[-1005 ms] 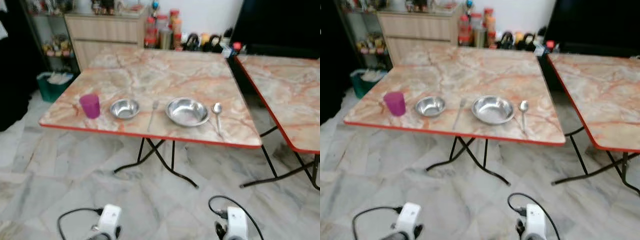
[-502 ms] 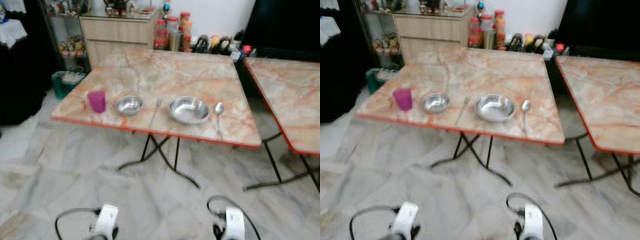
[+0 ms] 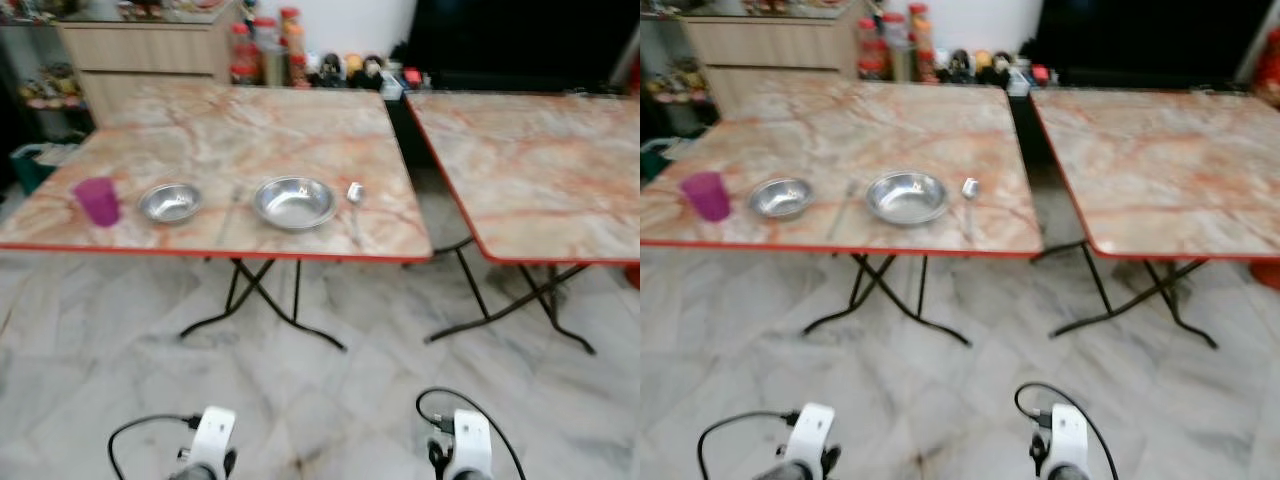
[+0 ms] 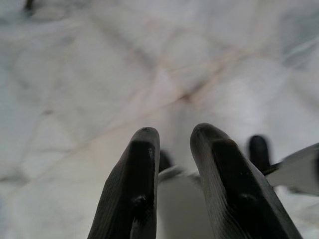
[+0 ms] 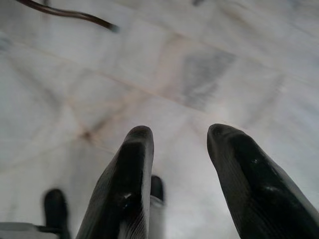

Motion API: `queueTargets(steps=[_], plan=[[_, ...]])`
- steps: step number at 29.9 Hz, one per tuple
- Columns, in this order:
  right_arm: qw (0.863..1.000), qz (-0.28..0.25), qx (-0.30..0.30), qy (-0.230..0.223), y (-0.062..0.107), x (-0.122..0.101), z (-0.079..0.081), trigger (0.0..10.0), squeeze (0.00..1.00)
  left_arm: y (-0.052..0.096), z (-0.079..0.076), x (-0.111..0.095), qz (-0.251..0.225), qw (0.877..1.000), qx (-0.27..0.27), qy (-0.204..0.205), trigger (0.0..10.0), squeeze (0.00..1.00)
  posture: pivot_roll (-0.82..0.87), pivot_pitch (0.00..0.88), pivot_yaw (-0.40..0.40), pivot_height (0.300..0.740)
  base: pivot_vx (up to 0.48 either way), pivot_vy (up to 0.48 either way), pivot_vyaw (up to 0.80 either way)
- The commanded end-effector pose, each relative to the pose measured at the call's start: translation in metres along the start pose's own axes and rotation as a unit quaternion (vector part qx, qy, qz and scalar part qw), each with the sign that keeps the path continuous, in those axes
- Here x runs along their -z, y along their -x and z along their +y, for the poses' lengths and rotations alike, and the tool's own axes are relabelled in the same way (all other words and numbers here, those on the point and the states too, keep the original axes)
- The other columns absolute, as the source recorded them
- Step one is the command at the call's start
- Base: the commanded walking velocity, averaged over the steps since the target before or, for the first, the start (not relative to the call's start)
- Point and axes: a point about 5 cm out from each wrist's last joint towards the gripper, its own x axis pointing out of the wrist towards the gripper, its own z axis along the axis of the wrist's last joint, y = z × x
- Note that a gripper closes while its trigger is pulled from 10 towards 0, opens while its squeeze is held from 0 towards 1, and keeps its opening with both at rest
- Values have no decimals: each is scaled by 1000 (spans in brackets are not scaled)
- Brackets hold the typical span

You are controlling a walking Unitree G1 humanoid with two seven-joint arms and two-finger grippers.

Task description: Setting the table

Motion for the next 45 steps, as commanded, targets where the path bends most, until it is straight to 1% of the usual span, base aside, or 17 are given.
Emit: queueTargets(steps=[1, 3, 5, 7, 11, 15, 16, 18, 20, 21, 24, 27, 28, 32, 39, 43, 45], plan=[[1000, -10, -6, 2, -2, -6, 5, 10000, 0, -1, 6, -12, -35, 999, -7, 8, 10000, 0, 99, 0, -67, 740, 0, 0, 0], [1000, -16, -8, 3, -2, -8, 5, 10000, 0, -2, 7, -29, -80, 996, -16, 26, 10000, 0, 96, 0, -65, 740, 0, 0, 0], [1000, -19, -9, 5, -2, -9, 5, 10000, 0, -3, 7, -35, -96, 995, -19, 30, 10000, 0, 94, 0, -64, 740, 0, 0, 0], [1000, -27, -10, 2, -2, -11, 6, 10000, 0, -2, 7, -59, -162, 986, -27, 34, 10000, 0, 92, 0, -61, 740, 0, 0, 0], [1000, -27, -9, 1, -2, -10, 5, 10000, 0, 1, 8, -84, -229, 972, -37, 33, 10000, 0, 89, 0, -59, 740, 0, 0, 0], [1000, -26, -7, 0, -1, -9, 4, 10000, 0, 9, 11, -104, -299, 953, -39, 39, 10000, 0, 89, 0, -56, 740, 0, 0, 0], [1000, -26, -6, 0, -1, -9, 4, 10000, 0, 13, 12, -110, -324, 944, -42, 36, 10000, 0, 90, 0, -57, 740, 0, 0, 0], [1000, -27, -6, 0, -1, -9, 4, 10000, 0, 17, 14, -116, -348, 936, -45, 33, 10000, 0, 93, 0, -58, 740, 0, 0, 0], [1000, -28, -6, 0, -1, -9, 4, 10000, 0, 24, 14, -126, -380, 923, -48, 38, 10000, 0, 96, 0, -60, 740, 0, 0, 0], [1000, -28, -5, 0, -1, -9, 4, 10000, 0, 30, 14, -135, -404, 913, -49, 40, 10000, 0, 99, 0, -62, 740, 0, 0, 0], [1000, -28, -5, 1, -1, -10, 3, 10000, 0, 38, 12, -155, -442, 895, -50, 33, 10000, 0, 102, 0, -66, 740, 0, 0, 0], [1000, -28, -5, 2, -2, -11, 3, 10000, 0, 40, 10, -164, -455, 889, -49, 28, 10000, 0, 103, 0, -68, 740, 0, 0, 0], [1000, -29, -6, 3, -2, -12, 4, 10000, 0, 44, 7, -178, -475, 879, -45, 24, 10000, 0, 103, 0, -68, 740, 0, 0, 0], [1000, -29, -6, 4, -2, -13, 5, 10000, 0, 52, 3, -207, -504, 862, -41, 27, 10000, 0, 95, 0, -65, 740, 130, 0, 0], [1000, -21, -3, 19, -1, -9, 4, 10000, 0, 59, 8, -230, -525, 849, -51, 35, 10000, 0, 86, 0, -56, 740, 347, 0, 0], [999, -21, -6, 33, -1, -7, 5, 10000, 0, 60, 12, -233, -527, 847, -53, 38, 10000, 0, 88, 0, -55, 740, 403, 0, 508], [1000, -20, -7, 19, -1, -5, 5, 10000, 0, 62, 15, -235, -528, 847, -57, 38, 10000, 0, 90, 0, -54, 740, 405, 0, 800]])
